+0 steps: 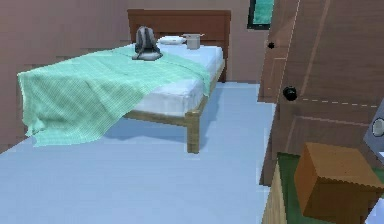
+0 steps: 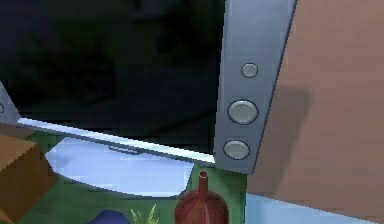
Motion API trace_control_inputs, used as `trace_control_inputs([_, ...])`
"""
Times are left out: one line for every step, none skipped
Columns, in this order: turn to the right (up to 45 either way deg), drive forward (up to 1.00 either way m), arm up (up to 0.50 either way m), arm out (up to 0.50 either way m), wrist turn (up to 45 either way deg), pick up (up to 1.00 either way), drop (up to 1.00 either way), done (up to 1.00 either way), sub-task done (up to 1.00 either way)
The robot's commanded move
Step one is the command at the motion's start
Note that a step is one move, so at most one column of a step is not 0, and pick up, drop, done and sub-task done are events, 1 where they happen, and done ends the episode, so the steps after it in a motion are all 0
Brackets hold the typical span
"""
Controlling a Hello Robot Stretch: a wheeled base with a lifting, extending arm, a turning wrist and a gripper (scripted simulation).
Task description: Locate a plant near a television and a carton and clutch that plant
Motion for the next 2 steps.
trace_control_inputs([45.0, 0.00, 0.00, 0.00, 0.0, 0.00, 0.00, 0.00, 0.00])
trace_control_inputs([45.0, 0.00, 0.00, 0.00, 0.0, 0.00, 0.00, 0.00, 0.00])
